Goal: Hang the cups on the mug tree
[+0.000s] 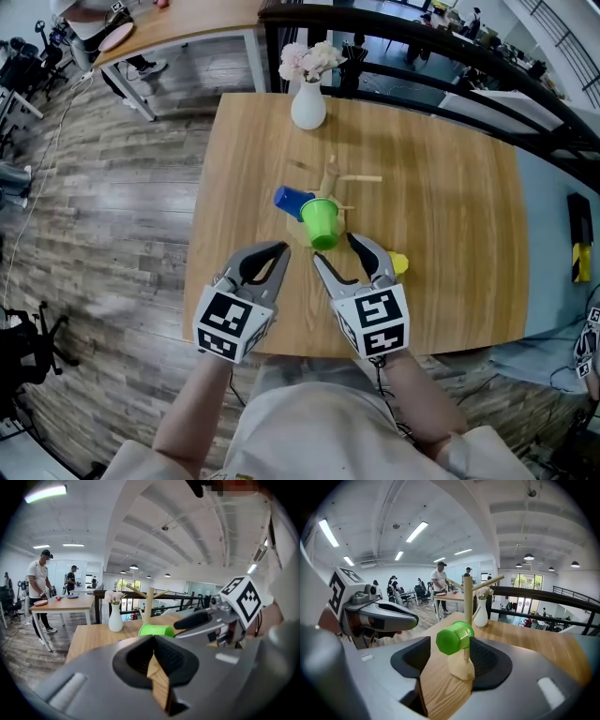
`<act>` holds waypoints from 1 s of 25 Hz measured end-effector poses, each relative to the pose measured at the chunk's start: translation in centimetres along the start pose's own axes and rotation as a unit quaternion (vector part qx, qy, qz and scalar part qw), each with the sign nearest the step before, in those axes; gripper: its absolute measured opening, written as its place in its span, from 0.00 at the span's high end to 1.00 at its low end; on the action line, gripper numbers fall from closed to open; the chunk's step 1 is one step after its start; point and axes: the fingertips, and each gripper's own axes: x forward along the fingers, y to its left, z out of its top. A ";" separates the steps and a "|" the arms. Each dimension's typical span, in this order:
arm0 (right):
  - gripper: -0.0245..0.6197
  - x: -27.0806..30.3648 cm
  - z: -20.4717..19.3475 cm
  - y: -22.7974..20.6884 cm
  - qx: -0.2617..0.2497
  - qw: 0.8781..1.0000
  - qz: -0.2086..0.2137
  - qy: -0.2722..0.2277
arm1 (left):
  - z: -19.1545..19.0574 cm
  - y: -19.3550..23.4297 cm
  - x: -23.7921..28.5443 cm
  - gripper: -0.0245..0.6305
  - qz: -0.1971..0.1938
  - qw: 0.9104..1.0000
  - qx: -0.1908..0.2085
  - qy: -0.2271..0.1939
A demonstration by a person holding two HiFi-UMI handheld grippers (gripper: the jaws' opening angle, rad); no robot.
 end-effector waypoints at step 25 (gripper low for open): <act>0.89 -17.3 10.0 2.9 -0.012 0.982 -0.031 -0.183 | 10.1 -6.8 -11.0 0.96 -0.005 0.992 0.045 -0.121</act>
